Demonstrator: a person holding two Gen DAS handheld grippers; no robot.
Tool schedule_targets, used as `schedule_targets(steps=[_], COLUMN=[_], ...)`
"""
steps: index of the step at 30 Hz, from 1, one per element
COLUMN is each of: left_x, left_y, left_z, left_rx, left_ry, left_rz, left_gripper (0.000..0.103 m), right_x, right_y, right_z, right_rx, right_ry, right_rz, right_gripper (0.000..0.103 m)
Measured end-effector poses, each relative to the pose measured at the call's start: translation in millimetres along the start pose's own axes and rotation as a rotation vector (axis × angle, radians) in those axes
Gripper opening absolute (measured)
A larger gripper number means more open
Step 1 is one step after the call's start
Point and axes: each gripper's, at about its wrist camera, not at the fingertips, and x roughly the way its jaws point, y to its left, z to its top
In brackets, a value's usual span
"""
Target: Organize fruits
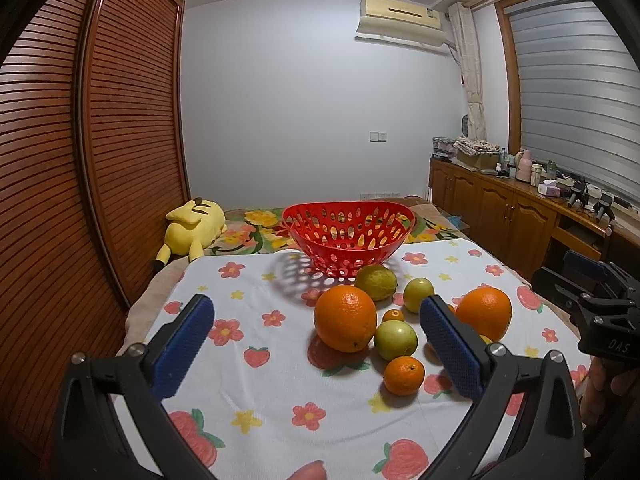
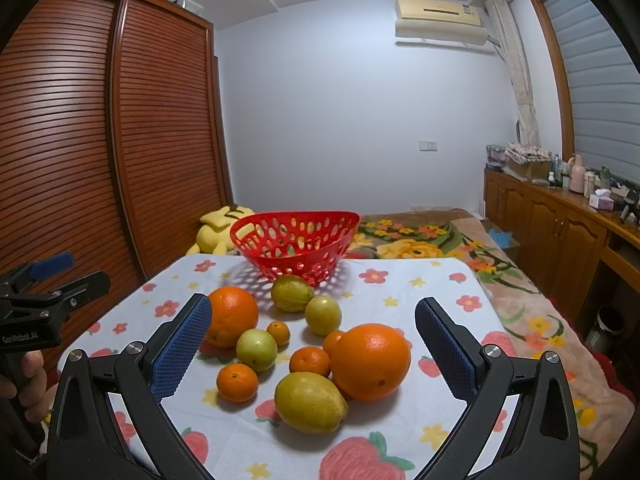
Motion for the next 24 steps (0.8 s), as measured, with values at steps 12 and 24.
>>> schedule_targets(steps=[12,24], left_x=[-2.2,-2.9], left_y=[-1.6,-1.8], left_z=[-0.6,0.3], left_rx=[0.004,0.007], left_ry=[-0.004,-0.005], left_rz=[0.002,0.002], left_gripper=[0.103,0.103], right_x=[-1.4,-2.2], right_y=[1.4,2.2], right_z=[0.0,0.1], right_rx=[-0.002,-0.003], right_ry=[0.000,0.000], right_rz=[0.001,0.001], right_gripper=[0.103,0.103])
